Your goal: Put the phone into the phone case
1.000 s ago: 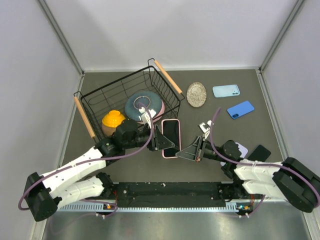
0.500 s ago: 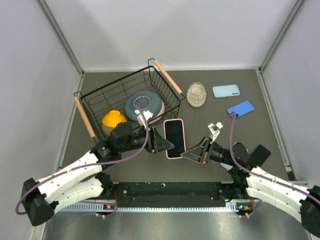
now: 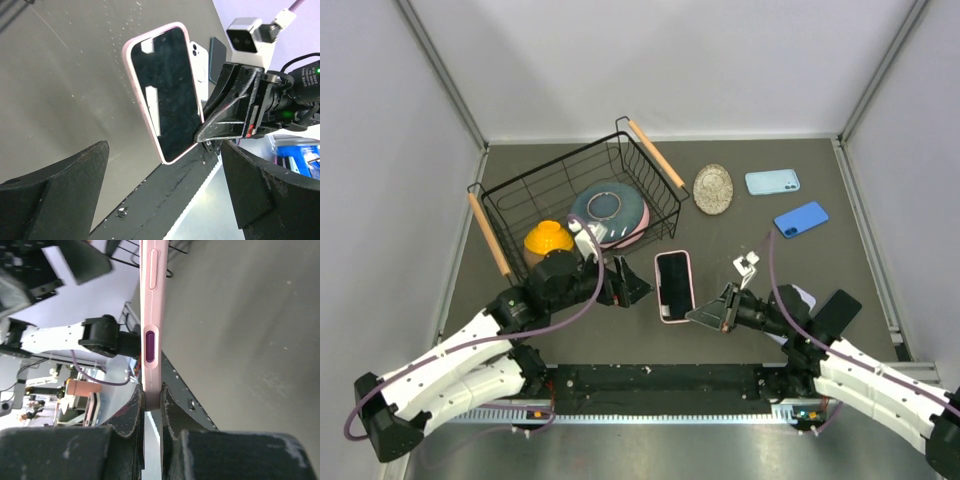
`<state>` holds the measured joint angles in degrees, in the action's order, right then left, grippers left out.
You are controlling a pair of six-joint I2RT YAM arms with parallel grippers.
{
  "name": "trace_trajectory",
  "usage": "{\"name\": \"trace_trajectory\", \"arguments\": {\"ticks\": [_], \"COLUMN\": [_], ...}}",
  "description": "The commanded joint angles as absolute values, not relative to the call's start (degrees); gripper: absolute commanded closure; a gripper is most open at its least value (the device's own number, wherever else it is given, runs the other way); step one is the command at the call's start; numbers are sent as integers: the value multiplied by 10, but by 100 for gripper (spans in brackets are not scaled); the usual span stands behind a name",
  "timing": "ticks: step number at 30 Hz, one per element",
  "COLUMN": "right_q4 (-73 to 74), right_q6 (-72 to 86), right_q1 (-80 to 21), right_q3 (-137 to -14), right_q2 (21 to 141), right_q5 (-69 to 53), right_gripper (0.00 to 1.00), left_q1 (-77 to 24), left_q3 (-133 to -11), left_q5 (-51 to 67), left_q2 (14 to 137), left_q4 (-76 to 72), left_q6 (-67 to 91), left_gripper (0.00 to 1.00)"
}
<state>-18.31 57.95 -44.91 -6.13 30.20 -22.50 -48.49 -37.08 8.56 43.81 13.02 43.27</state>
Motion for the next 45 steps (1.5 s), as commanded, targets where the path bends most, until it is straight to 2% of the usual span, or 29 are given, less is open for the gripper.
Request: {"name": "trace_trajectory", "arguments": {"ticks": [1, 9, 16, 23, 28, 40, 44, 45], "right_q4": [-156, -200, -228, -229, -187, -37, 70, 86], "right_q6": [551, 580, 624, 662, 672, 686, 704, 712], "right_q1": [-454, -454, -454, -478, -480, -480, -480, -480], "right_q3": [-112, -112, -132, -99, -91, -120, -148, -154], "right_q2": [331, 475, 589, 597, 586, 508, 469, 459], "right_q5": [-173, -129, -170, -142, -127, -74, -8, 11], "right_gripper": [100, 100, 100, 100, 81, 72, 67, 63], "left_q1": [-484, -484, -484, -484, -484, -484, -484, -484], "left_q3": [-412, -410, -412, -403, -408, -413, -419, -420], "left_q5": [34, 18, 23, 21, 11, -21, -27, -32], "left_q2": [414, 384, 388, 400, 399, 372, 359, 356], "left_q4": [163, 163, 140, 134, 140, 166, 182, 193], "left_q6": [388, 360, 373, 381, 379, 360, 337, 326], "left_gripper": [1, 1, 1, 1, 1, 1, 1, 1]}}
